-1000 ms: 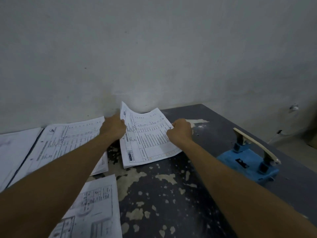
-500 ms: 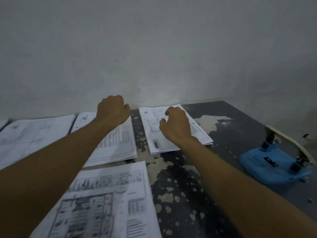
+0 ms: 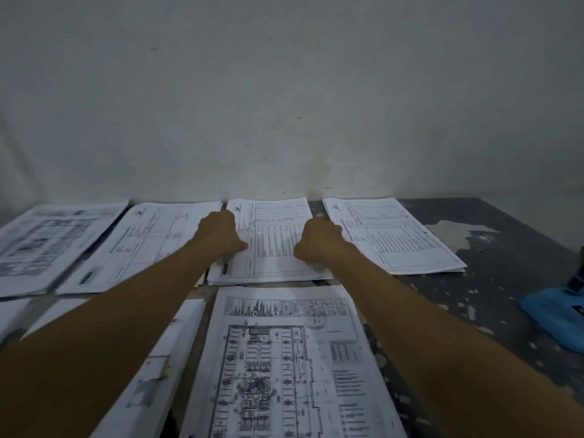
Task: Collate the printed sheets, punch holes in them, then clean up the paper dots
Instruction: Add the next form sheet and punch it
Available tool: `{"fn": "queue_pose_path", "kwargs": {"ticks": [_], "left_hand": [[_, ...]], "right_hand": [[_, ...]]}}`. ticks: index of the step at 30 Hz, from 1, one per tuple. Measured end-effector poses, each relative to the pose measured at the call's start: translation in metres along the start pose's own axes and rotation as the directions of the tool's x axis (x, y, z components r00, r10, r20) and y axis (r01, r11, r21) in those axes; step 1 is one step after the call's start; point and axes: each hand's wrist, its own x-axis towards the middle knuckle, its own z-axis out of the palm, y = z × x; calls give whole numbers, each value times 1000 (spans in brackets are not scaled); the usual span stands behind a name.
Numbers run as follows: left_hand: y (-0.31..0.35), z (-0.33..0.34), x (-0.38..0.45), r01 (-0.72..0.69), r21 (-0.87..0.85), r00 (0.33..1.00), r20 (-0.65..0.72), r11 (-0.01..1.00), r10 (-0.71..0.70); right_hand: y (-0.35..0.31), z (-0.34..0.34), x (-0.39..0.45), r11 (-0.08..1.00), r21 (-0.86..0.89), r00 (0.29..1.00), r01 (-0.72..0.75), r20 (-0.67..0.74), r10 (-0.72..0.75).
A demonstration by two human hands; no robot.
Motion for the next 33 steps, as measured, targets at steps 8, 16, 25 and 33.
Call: {"fn": "queue_pose_path", "kwargs": {"ticks": [8, 16, 25, 33], "left_hand": [[6, -9, 6, 96, 34, 990, 100, 995, -99], [12, -25, 15, 36, 196, 950, 296, 980, -94], [8, -24, 10, 16, 151, 955, 291, 988, -60], [3, -17, 3, 188, -258, 973, 179, 948, -144]], "right_hand": [[-16, -18, 25, 983, -157, 952, -99, 272, 139], [-18, -22, 31, 982, -128, 927, -136, 333, 172], [-1, -18, 35, 662, 657, 928, -360, 181, 326], [9, -31, 15, 511, 844, 982, -165, 91, 167]]}}
